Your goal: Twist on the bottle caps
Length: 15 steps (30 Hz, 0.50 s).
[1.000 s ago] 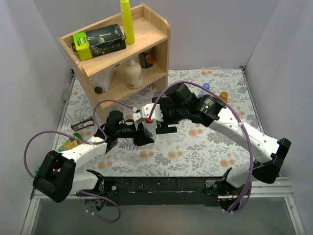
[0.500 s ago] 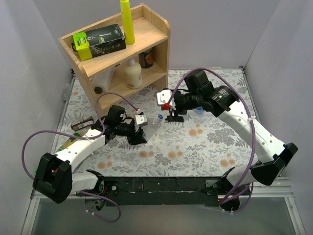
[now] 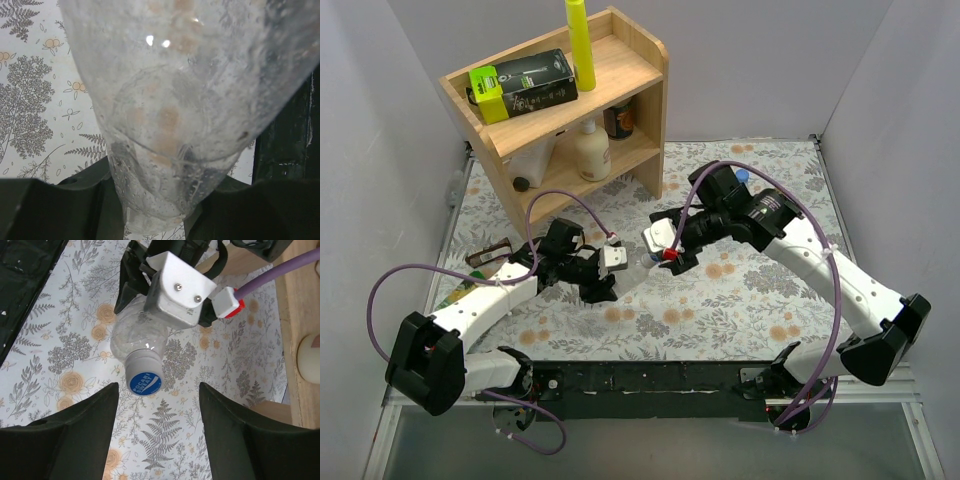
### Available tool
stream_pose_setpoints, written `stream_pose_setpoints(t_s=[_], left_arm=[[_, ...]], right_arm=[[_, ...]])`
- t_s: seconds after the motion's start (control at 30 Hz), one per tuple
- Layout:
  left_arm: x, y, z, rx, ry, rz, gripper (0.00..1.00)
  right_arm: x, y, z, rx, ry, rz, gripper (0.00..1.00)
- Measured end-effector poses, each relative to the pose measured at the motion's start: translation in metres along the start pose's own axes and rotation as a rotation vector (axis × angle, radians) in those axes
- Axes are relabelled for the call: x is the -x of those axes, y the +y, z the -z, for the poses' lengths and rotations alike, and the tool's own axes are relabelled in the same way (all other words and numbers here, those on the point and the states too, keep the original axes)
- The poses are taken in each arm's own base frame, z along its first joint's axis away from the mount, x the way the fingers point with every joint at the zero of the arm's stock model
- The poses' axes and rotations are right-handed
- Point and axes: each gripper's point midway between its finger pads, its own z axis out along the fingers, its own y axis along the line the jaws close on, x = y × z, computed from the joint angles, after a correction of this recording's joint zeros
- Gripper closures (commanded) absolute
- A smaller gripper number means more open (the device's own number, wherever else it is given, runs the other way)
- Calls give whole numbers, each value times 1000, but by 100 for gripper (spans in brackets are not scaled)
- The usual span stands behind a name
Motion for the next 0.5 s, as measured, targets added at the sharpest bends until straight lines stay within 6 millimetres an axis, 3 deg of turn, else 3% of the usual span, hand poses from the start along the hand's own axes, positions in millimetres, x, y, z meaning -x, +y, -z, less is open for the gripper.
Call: stream_pose_setpoints(t_s=[0.23, 0.5], left_arm=[[6, 2, 2, 3, -5, -12, 100], [17, 8, 5, 23, -17, -39, 100]], right_arm=[[0, 19, 8, 32, 4, 51, 35], [4, 20, 8, 30, -11, 66, 35]])
